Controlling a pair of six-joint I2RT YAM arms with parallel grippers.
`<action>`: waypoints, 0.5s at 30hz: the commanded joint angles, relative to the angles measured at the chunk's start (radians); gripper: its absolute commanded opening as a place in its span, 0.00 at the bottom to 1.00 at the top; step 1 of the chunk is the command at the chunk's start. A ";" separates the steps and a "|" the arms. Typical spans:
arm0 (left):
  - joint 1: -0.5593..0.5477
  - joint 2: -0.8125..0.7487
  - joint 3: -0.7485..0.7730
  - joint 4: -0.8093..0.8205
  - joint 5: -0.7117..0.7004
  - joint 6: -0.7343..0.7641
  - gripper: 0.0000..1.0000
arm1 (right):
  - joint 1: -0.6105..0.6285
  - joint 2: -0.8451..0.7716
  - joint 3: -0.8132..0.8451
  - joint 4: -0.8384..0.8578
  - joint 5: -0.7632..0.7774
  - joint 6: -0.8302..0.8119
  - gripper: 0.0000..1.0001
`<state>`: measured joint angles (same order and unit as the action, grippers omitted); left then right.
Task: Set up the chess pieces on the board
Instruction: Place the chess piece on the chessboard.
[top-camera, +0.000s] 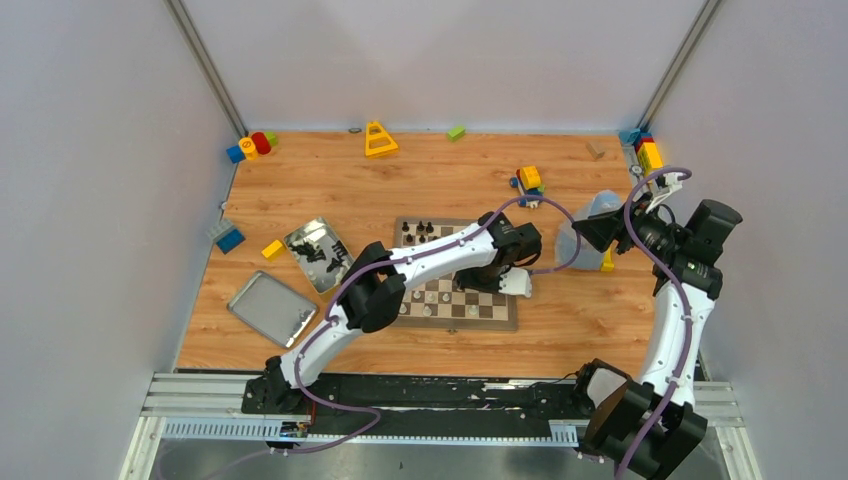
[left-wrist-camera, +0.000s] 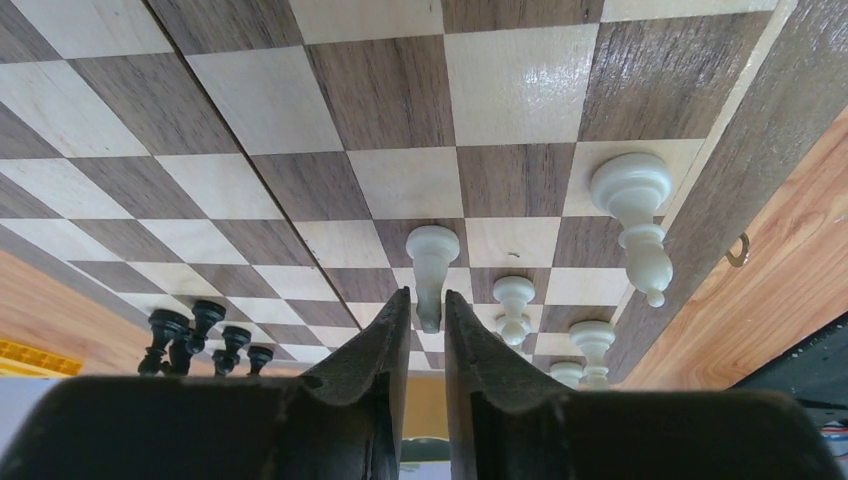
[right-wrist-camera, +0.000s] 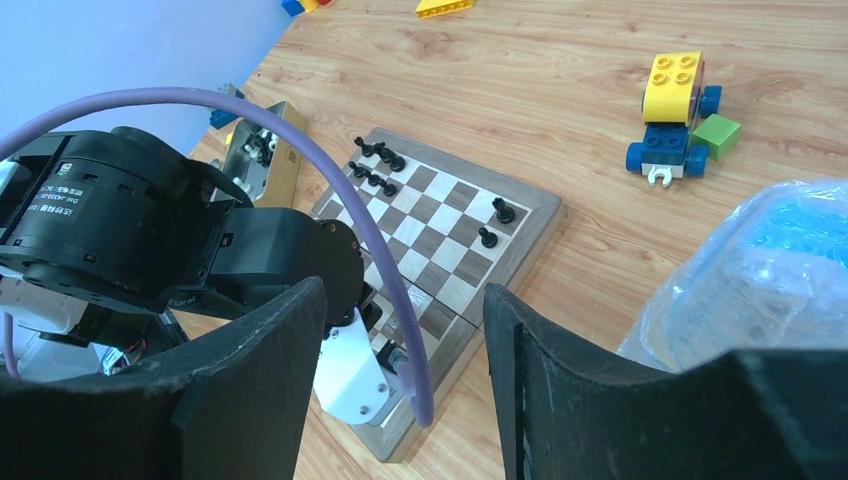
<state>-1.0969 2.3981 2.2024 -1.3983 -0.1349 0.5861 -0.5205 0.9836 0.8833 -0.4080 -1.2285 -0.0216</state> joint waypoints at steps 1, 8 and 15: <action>-0.009 0.001 0.050 -0.017 -0.016 0.014 0.28 | -0.006 0.005 -0.001 0.011 -0.038 -0.021 0.60; -0.008 -0.125 -0.031 0.110 -0.058 0.004 0.52 | -0.007 0.010 -0.001 0.011 -0.023 -0.023 0.60; 0.062 -0.428 -0.305 0.296 -0.042 -0.011 0.67 | -0.013 -0.012 0.035 0.012 0.036 -0.003 0.61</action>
<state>-1.0813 2.1872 1.9907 -1.2335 -0.1867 0.5838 -0.5251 0.9943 0.8837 -0.4110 -1.2243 -0.0189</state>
